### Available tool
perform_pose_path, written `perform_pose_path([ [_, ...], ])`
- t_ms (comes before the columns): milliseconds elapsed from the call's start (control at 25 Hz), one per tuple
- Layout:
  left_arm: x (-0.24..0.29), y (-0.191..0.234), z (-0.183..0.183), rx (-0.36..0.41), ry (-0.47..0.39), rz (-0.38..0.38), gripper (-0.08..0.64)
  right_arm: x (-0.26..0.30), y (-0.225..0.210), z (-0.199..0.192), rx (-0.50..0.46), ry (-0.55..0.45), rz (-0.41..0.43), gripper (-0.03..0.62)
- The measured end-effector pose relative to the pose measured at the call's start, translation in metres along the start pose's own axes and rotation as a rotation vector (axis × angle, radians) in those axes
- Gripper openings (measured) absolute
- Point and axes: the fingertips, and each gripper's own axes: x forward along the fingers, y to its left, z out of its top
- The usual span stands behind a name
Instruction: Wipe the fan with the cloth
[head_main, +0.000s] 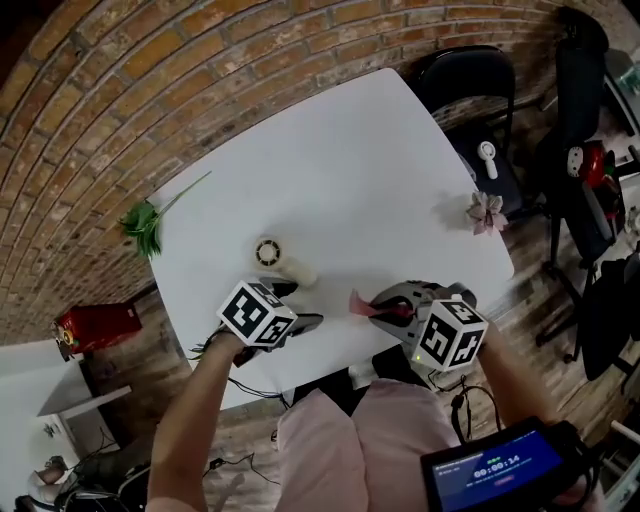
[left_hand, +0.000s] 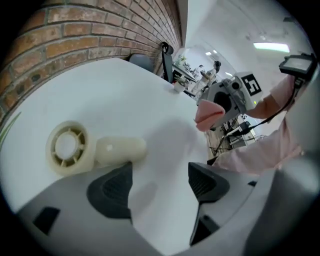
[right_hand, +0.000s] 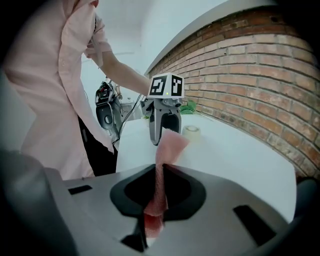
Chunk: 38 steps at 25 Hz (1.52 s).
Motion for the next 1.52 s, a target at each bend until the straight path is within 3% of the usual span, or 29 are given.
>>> perform_pose_path([
  [440, -0.001, 0.0, 0.082, -0.142, -0.336, 0.001, 0.354, -0.013, 0.013, -0.007, 0.009, 0.01, -0.018, 0.031],
  [520, -0.013, -0.009, 0.085, -0.092, -0.338, 0.011, 0.354, -0.012, 0.013, -0.005, 0.012, 0.003, -0.011, 0.031],
  [600, -0.033, -0.014, 0.086, 0.002, -0.326, 0.066, 0.355, -0.011, 0.011, -0.001, 0.018, -0.005, -0.006, 0.031],
  [720, -0.067, 0.006, 0.077, 0.194, -0.222, 0.247, 0.356, -0.003, 0.003, 0.005, 0.047, -0.012, -0.006, 0.031],
  [800, -0.077, 0.029, 0.064, 0.358, -0.064, 0.37, 0.367, 0.006, -0.002, 0.01, 0.09, -0.014, -0.003, 0.031],
  [880, -0.074, 0.048, 0.051, 0.483, 0.086, 0.412, 0.39, 0.018, -0.007, 0.016, 0.153, -0.016, 0.006, 0.031],
  [1040, -0.053, 0.07, 0.034, 0.601, 0.244, 0.352, 0.404, 0.044, -0.018, 0.024, 0.359, -0.01, 0.027, 0.031],
  [1200, -0.037, 0.086, 0.022, 0.618, 0.315, 0.28, 0.403, 0.066, -0.026, 0.027, 0.572, 0.002, 0.097, 0.031],
  [1320, -0.027, 0.096, 0.017, 0.653, 0.334, 0.253, 0.395, 0.08, -0.027, 0.026, 0.618, 0.025, 0.135, 0.031],
  [1360, -0.027, 0.095, 0.016, 0.667, 0.343, 0.243, 0.351, 0.085, -0.028, 0.026, 0.626, 0.034, 0.139, 0.031],
  [1520, -0.028, 0.091, 0.018, 0.683, 0.354, 0.226, 0.351, 0.103, -0.032, 0.029, 0.73, 0.029, 0.167, 0.031],
])
